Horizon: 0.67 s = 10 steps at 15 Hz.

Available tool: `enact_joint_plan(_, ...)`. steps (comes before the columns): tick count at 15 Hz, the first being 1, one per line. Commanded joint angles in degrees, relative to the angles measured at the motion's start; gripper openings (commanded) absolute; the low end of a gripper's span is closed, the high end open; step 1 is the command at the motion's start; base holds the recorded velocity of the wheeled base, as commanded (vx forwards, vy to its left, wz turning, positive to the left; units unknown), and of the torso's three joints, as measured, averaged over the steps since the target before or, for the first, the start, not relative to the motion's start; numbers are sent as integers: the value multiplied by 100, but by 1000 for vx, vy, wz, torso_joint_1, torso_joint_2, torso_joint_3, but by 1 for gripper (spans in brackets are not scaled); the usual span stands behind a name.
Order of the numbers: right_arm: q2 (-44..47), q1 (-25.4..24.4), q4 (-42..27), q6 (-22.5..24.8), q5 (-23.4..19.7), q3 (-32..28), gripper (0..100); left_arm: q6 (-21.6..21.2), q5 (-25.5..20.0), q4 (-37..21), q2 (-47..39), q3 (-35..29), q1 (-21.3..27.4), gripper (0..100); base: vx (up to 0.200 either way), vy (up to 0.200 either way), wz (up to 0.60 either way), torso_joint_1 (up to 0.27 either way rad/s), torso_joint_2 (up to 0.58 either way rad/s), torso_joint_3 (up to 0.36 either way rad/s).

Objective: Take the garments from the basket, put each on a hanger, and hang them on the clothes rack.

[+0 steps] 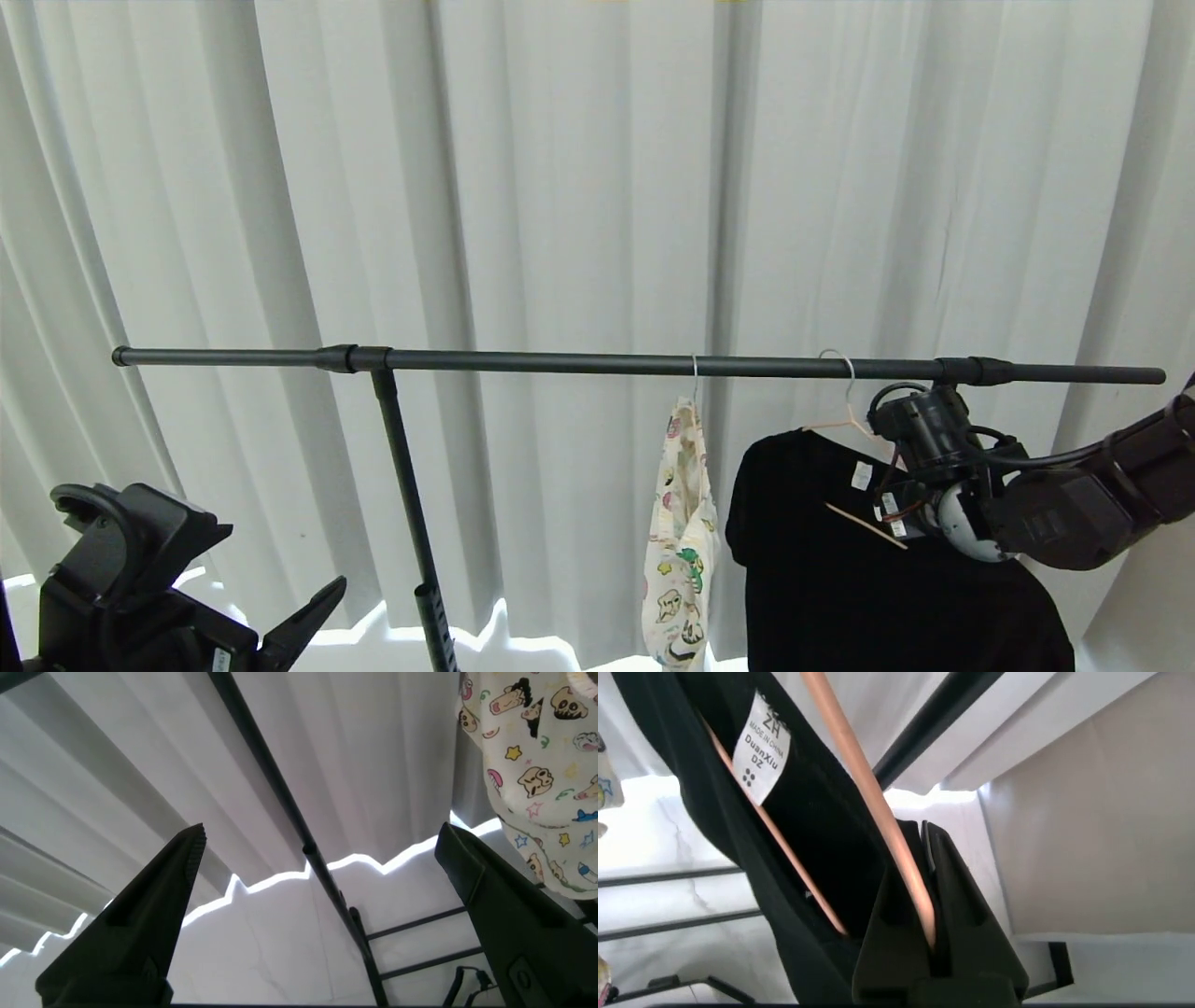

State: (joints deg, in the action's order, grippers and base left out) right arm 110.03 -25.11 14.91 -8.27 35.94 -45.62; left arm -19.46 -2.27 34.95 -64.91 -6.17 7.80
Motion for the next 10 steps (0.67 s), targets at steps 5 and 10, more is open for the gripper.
enact_joint_plan(5,-500,-178,3,-79,19,53,100,3,7,3,14,10,-7,100,0,0,0,0,0,0)
enact_joint_plan(10,-1406,-662,-6,-211,10,185,100,12,7,3,5,-7,-33,100,0,0,0,0,0,0)
